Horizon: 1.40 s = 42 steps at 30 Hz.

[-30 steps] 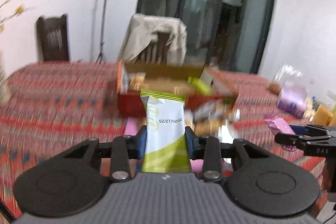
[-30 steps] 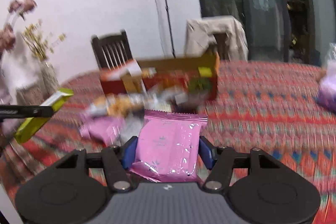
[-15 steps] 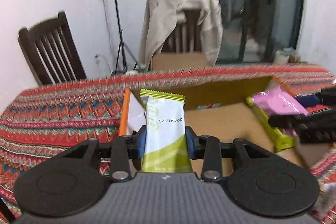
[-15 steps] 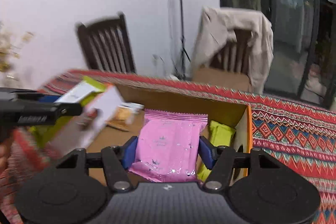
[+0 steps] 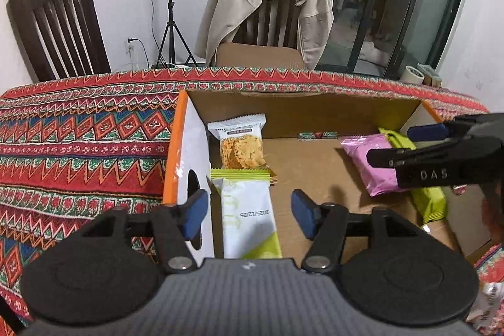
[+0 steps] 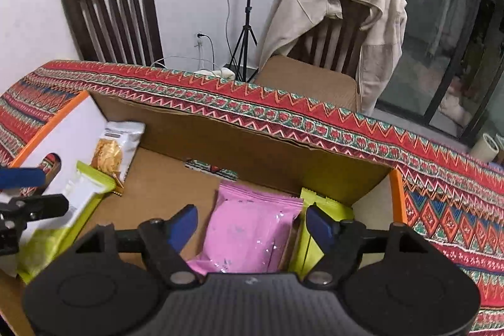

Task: Organize snacks
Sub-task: 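Lower both held snacks into the box and open both tools, then withdraw both tools from the box toward the remaining snacks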

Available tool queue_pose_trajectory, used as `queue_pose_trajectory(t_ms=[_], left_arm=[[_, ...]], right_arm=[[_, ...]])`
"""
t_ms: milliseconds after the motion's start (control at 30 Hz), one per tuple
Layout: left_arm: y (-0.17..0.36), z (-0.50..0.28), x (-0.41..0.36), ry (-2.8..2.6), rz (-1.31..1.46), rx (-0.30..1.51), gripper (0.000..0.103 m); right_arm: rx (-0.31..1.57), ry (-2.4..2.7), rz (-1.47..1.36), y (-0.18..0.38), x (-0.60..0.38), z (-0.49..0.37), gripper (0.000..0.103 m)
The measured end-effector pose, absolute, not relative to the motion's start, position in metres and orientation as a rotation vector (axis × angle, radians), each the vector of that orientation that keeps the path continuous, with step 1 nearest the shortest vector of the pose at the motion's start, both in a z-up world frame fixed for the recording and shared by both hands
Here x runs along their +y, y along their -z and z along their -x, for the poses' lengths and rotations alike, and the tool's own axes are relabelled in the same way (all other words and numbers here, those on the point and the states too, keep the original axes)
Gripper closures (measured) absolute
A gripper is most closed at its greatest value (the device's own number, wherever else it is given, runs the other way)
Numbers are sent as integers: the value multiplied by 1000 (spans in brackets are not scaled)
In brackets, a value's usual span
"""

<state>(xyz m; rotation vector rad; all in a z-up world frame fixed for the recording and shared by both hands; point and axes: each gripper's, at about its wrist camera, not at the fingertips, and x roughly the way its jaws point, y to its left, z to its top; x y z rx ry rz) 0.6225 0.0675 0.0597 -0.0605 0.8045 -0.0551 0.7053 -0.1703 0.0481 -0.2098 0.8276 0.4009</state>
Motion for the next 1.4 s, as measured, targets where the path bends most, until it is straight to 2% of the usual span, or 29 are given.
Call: queue_pose_trajectory(t_ms=[233,467,533,700,833,1033,1100,1133,1400], left_arm=[[-108,-581,65,61,58,749,33],[-164,-492,57,88,23,636,14],[-169,-460,52,88,26,590,9],[-159,-380,37,100,-4,495,3],[-138,-318,32,106,-4,430,0],[-97,-253,26,53,17,387,0],[-79,-241,24,41,63,408,0],[-72,-237,23,41,68,422,0],[-28,-219,20,30,66,522,0]], right_arm=[[768,-417,208,-87,-183,-670,28],[632,-436,197,-148,-225,-580,27],[584,-447,196,-163,-240,-546,20],[482,-482,151,-182,-279,-464,18],[409,-507,84,-166,-308,-398,10],[353,-492,9,-109,-333,-298,9],[338,-454,0,-91,-335,-272,6],[332,-439,-7,-83,-337,-262,0],[351,-338,-55,-16,-336,-219,0]])
